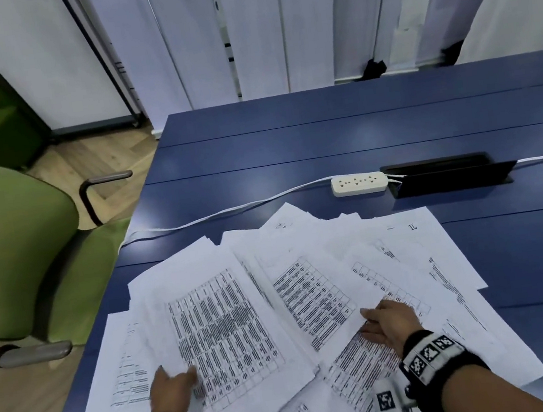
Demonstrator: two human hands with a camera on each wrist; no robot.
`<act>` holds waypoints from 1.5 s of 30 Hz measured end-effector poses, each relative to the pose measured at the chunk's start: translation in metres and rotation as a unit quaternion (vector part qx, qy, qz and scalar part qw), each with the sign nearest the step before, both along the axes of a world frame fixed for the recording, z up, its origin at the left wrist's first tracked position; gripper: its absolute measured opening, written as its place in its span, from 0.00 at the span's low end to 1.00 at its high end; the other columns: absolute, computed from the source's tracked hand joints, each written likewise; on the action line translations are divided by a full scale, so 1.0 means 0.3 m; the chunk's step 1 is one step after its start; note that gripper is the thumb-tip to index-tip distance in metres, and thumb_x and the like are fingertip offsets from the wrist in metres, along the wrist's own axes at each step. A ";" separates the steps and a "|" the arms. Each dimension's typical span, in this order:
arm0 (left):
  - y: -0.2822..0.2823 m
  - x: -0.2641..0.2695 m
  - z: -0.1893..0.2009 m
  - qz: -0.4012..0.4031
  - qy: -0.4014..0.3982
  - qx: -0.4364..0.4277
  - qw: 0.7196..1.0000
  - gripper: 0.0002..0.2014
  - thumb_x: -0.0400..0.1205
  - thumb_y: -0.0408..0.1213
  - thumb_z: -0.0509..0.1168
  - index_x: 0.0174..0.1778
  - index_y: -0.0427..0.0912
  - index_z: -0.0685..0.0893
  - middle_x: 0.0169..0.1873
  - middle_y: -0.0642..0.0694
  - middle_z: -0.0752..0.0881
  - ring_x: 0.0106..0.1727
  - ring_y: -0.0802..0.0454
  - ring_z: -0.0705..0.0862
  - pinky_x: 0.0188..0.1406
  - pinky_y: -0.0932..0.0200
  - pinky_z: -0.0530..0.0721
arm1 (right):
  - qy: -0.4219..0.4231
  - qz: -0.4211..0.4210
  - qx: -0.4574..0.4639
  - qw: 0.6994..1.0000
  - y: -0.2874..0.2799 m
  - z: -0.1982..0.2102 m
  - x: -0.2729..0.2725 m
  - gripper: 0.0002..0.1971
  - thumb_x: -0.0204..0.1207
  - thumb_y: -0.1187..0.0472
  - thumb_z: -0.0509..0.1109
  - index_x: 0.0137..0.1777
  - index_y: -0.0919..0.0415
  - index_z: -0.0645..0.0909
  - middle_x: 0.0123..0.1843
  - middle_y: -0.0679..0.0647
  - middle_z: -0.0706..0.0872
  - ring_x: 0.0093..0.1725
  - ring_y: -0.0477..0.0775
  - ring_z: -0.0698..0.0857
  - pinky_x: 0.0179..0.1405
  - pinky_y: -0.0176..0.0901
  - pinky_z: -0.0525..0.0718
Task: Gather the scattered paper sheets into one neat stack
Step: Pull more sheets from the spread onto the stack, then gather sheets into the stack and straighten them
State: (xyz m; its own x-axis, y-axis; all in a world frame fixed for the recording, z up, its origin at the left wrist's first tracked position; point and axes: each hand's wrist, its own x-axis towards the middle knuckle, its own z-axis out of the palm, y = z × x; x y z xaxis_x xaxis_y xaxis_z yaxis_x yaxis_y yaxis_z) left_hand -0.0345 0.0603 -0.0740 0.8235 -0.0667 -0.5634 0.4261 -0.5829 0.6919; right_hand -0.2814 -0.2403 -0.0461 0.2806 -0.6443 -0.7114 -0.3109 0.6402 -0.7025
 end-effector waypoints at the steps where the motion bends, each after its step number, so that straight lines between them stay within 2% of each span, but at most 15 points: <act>1: 0.012 0.000 -0.011 0.002 -0.012 0.036 0.999 0.37 0.72 0.36 0.74 0.76 0.29 0.67 0.73 0.30 0.74 0.72 0.32 0.74 0.74 0.37 0.70 | 0.007 0.014 -0.014 1.000 0.000 -0.006 0.008 0.04 0.76 0.75 0.69 0.43 0.69 0.78 0.37 0.65 0.87 0.28 0.60 0.87 0.28 0.46 0.89; 5: -0.021 -0.030 0.043 -0.030 -0.086 0.223 0.971 0.28 0.72 0.44 0.74 0.66 0.34 0.77 0.65 0.26 0.76 0.68 0.32 0.73 0.68 0.46 0.67 | 0.046 0.073 -0.103 0.991 -0.006 -0.004 0.026 0.10 0.78 0.77 0.63 0.56 0.69 0.77 0.47 0.67 0.85 0.36 0.62 0.85 0.22 0.40 0.85; 8: -0.052 -0.037 0.063 0.002 -0.088 0.212 0.973 0.24 0.72 0.40 0.73 0.63 0.39 0.79 0.68 0.29 0.71 0.68 0.34 0.70 0.66 0.48 0.64 | 0.137 0.113 -0.220 0.959 -0.036 0.026 0.027 0.08 0.78 0.74 0.59 0.53 0.70 0.78 0.43 0.67 0.84 0.35 0.60 0.83 0.24 0.39 0.79; 14: -0.033 -0.014 0.028 0.034 -0.129 -0.007 0.991 0.15 0.73 0.29 0.73 0.33 0.45 0.71 0.45 0.38 0.78 0.45 0.44 0.74 0.48 0.55 0.74 | 0.180 0.045 -0.288 0.939 -0.126 0.040 -0.010 0.07 0.79 0.66 0.64 0.38 0.62 0.73 0.41 0.65 0.82 0.43 0.64 0.83 0.46 0.51 0.80; 17: -0.024 -0.020 0.045 0.011 -0.107 -0.110 0.988 0.10 0.74 0.33 0.73 0.47 0.42 0.79 0.49 0.38 0.84 0.55 0.39 0.82 0.60 0.47 0.78 | 0.092 0.001 -0.165 0.982 -0.078 0.011 -0.032 0.12 0.81 0.61 0.66 0.37 0.64 0.73 0.35 0.63 0.81 0.36 0.62 0.84 0.46 0.55 0.86; 20: -0.044 -0.024 0.096 -0.033 -0.133 -0.175 0.975 0.07 0.78 0.33 0.70 0.48 0.46 0.79 0.52 0.39 0.86 0.59 0.38 0.82 0.64 0.42 0.78 | 0.013 0.040 -0.021 0.999 0.023 -0.004 -0.021 0.04 0.81 0.69 0.65 0.47 0.71 0.76 0.44 0.68 0.86 0.43 0.67 0.88 0.43 0.57 0.90; 24: -0.110 -0.026 0.254 -0.086 -0.157 -0.272 0.946 0.07 0.81 0.25 0.66 0.49 0.41 0.82 0.49 0.40 0.89 0.54 0.42 0.86 0.56 0.51 0.82 | 0.058 0.080 -0.068 0.993 0.053 -0.008 0.007 0.06 0.82 0.72 0.61 0.57 0.71 0.74 0.51 0.68 0.84 0.42 0.65 0.87 0.31 0.46 0.88; 26: -0.149 -0.034 0.345 -0.099 -0.149 -0.328 0.928 0.09 0.81 0.24 0.65 0.51 0.42 0.82 0.51 0.43 0.90 0.54 0.47 0.87 0.58 0.53 0.82 | 0.146 0.110 -0.140 0.973 0.034 0.011 -0.001 0.17 0.83 0.70 0.57 0.71 0.70 0.69 0.60 0.66 0.79 0.49 0.64 0.84 0.41 0.47 0.84; 28: -0.191 -0.040 0.418 -0.107 -0.127 -0.387 0.907 0.11 0.80 0.22 0.65 0.55 0.41 0.82 0.55 0.41 0.89 0.57 0.47 0.87 0.62 0.50 0.82 | 0.203 0.145 -0.189 0.950 0.017 0.028 -0.020 0.25 0.84 0.69 0.54 0.81 0.68 0.58 0.79 0.65 0.66 0.72 0.66 0.74 0.66 0.51 0.75; 30: -0.233 -0.045 0.465 -0.101 -0.087 -0.449 0.884 0.18 0.78 0.22 0.67 0.63 0.37 0.79 0.61 0.39 0.86 0.62 0.46 0.85 0.67 0.51 0.80 | 0.202 0.145 -0.215 0.944 0.007 0.050 -0.038 0.20 0.83 0.72 0.53 0.75 0.69 0.67 0.74 0.67 0.71 0.68 0.66 0.77 0.66 0.53 0.75; 33: -0.299 -0.051 0.500 -0.104 -0.017 -0.512 0.852 0.26 0.79 0.19 0.62 0.74 0.35 0.70 0.67 0.39 0.83 0.66 0.47 0.82 0.71 0.54 0.76 | 0.167 0.143 -0.223 0.950 -0.016 0.048 -0.067 0.12 0.78 0.71 0.60 0.37 0.56 0.75 0.43 0.60 0.81 0.37 0.54 0.78 0.44 0.53 0.79; 37: -0.361 -0.065 0.430 -0.175 0.026 -0.484 0.857 0.24 0.78 0.20 0.66 0.69 0.38 0.74 0.62 0.39 0.84 0.62 0.47 0.82 0.67 0.55 0.79 | 0.139 0.145 -0.169 0.965 -0.039 0.005 -0.117 0.12 0.75 0.58 0.64 0.40 0.69 0.80 0.39 0.65 0.87 0.40 0.65 0.85 0.43 0.57 0.86; 41: -0.373 -0.106 0.254 -0.230 0.078 -0.344 0.907 0.20 0.78 0.23 0.69 0.64 0.41 0.76 0.52 0.41 0.88 0.52 0.43 0.84 0.52 0.54 0.81 | 0.113 0.115 -0.126 0.979 -0.009 0.076 -0.136 0.14 0.85 0.66 0.56 0.38 0.63 0.76 0.32 0.55 0.79 0.28 0.53 0.78 0.26 0.42 0.77; 43: -0.354 -0.136 0.163 -0.313 0.055 -0.211 0.924 0.21 0.80 0.24 0.66 0.66 0.46 0.73 0.51 0.39 0.86 0.43 0.46 0.83 0.44 0.48 0.85 | 0.084 0.073 -0.065 0.992 0.005 0.081 -0.140 0.15 0.87 0.60 0.54 0.47 0.66 0.79 0.40 0.58 0.83 0.36 0.57 0.84 0.35 0.42 0.85; 45: -0.340 -0.176 0.113 -0.370 0.026 -0.136 0.918 0.28 0.79 0.25 0.65 0.71 0.53 0.68 0.60 0.39 0.83 0.46 0.45 0.83 0.50 0.43 0.87 | 0.082 0.041 -0.025 0.995 0.030 0.072 -0.141 0.26 0.85 0.46 0.55 0.71 0.66 0.73 0.68 0.59 0.80 0.67 0.61 0.80 0.66 0.41 0.77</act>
State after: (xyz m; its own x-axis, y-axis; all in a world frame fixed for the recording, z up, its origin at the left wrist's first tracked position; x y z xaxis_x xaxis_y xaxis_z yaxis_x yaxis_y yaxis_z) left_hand -0.0873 -0.0416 -0.0400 0.4674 -0.7417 -0.4811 0.0192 -0.5355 0.8443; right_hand -0.3237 -0.2314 -0.0244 0.2163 -0.6592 -0.7202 -0.4737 0.5742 -0.6678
